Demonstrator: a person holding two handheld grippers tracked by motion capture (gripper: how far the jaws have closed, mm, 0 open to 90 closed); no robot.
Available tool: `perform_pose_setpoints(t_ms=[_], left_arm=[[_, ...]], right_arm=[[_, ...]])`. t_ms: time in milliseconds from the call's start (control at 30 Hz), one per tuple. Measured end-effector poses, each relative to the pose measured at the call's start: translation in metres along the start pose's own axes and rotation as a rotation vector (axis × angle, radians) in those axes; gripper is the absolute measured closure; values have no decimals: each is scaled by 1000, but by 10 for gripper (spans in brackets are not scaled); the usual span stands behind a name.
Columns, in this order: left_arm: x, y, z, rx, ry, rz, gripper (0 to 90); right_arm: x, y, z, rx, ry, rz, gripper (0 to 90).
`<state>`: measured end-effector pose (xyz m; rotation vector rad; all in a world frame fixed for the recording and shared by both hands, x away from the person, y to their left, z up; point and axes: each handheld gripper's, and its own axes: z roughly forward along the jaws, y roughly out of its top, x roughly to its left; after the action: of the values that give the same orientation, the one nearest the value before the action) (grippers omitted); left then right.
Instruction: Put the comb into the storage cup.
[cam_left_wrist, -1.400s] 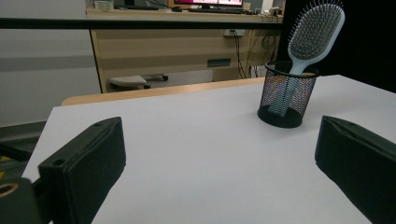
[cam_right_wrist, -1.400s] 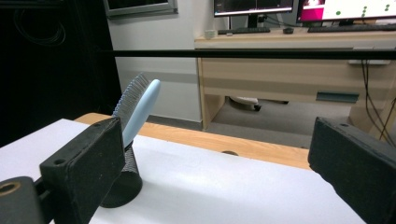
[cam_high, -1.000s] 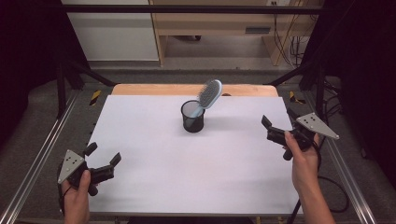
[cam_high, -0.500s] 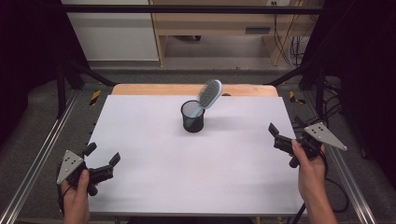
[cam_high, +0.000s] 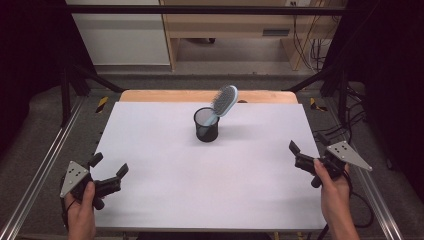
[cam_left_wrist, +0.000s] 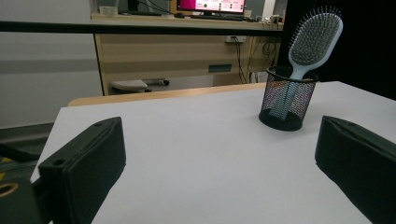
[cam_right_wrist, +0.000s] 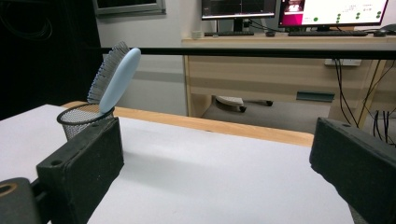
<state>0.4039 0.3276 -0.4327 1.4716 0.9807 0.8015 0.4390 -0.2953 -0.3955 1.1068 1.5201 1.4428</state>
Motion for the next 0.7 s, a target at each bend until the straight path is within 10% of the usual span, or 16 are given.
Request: perform_pose_setpoints(t_ms=[700], left_arm=[[3, -3, 1, 10, 15, -7, 20]], right_arm=[[1, -30, -5, 14, 15, 12, 29]])
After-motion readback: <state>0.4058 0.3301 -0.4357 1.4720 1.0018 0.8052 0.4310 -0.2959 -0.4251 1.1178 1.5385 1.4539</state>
